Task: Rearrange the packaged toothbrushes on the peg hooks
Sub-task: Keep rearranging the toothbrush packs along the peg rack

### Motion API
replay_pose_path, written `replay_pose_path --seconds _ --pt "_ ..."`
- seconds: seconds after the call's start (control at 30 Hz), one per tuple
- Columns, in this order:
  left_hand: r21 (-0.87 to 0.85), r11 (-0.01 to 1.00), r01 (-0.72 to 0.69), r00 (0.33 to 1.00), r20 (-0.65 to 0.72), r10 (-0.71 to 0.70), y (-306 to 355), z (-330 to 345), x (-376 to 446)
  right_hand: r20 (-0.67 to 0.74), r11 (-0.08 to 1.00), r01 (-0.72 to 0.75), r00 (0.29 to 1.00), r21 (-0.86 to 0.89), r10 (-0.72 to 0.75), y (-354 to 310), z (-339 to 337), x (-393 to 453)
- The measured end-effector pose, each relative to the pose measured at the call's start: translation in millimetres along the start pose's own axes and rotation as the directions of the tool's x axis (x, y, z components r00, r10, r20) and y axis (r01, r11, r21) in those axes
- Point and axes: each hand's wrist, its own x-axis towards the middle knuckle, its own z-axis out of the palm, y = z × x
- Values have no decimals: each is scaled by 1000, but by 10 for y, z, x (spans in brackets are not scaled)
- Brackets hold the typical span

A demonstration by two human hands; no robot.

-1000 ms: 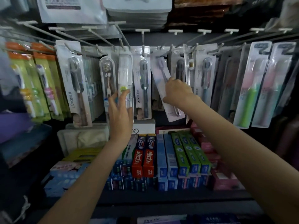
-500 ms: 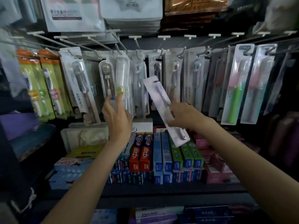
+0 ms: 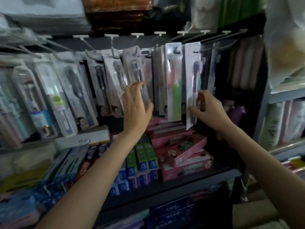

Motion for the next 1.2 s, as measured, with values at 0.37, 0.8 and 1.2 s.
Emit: replay_pose_path --seconds 0.37,0.8,1.2 --pt "-153 949 274 958 132 -255 401 691 195 -120 974 -108 989 -197 86 832 -269 169" --pt "-218 912 347 936 135 -324 359 841 151 -82 975 -140 988 -171 127 726 -129 719" --pt "-120 965 234 972 -10 -237 -89 334 -161 -249 969 246 940 27 -231 -117 65 594"
